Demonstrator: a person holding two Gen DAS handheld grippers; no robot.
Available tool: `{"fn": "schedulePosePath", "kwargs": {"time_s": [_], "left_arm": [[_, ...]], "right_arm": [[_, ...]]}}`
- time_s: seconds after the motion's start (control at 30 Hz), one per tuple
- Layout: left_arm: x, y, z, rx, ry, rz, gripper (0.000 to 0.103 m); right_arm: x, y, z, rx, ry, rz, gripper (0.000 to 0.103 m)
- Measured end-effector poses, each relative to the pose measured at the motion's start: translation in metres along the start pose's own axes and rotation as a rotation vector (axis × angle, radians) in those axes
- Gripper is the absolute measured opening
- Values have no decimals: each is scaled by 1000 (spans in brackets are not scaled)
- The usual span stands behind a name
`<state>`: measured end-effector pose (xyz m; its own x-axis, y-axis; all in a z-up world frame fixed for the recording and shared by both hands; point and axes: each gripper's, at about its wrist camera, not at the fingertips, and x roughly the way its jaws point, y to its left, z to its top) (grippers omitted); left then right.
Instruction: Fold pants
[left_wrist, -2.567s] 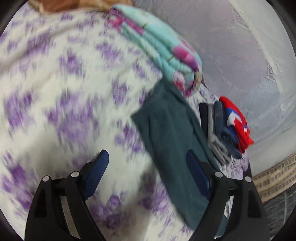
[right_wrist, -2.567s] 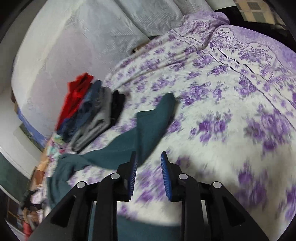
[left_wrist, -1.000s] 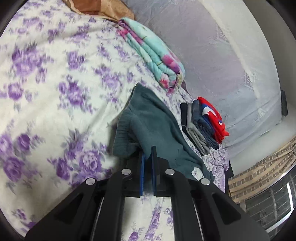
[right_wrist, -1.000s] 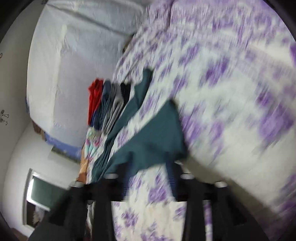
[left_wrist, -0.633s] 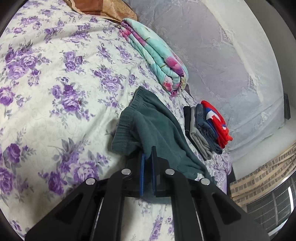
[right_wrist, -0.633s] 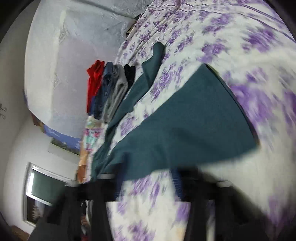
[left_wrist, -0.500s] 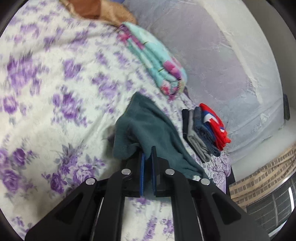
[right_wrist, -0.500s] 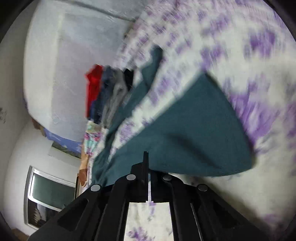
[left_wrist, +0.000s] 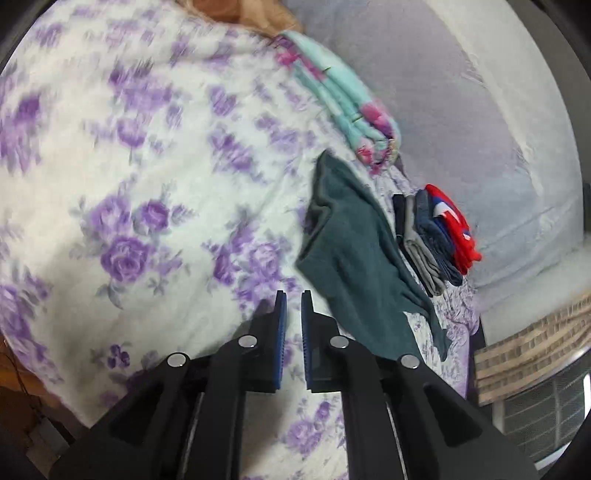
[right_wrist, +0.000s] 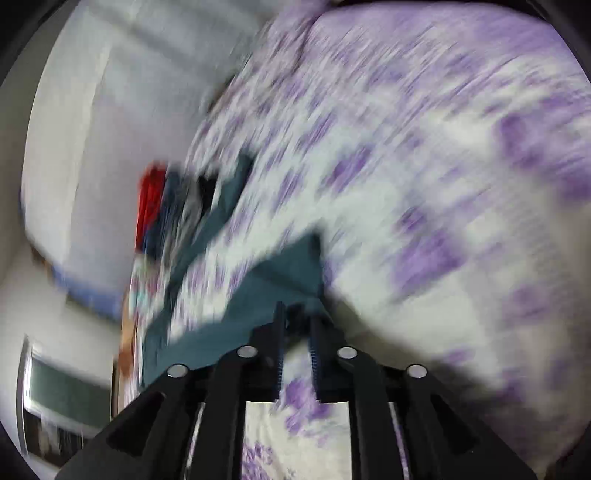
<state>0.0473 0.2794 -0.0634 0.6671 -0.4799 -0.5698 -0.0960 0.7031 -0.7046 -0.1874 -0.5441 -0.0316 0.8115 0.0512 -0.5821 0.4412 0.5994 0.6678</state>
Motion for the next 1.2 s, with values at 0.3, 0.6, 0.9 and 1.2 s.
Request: {"fn": "schedulePosePath", "kwargs": {"time_s": [0.3, 0.6, 0.9, 1.2], "left_arm": [[65, -176, 5, 480, -47, -21, 98], [196, -153, 13, 488, -1, 212, 98], [194, -166, 2, 554, -17, 236, 99], [188, -155, 8, 477, -35, 163, 99]], "right_arm": [[60, 132, -16, -323, 71, 135, 29], [198, 201, 3, -368, 225, 15, 29], [268, 173, 46, -303, 188, -167, 29], [217, 219, 88, -232, 2, 92, 5]]}}
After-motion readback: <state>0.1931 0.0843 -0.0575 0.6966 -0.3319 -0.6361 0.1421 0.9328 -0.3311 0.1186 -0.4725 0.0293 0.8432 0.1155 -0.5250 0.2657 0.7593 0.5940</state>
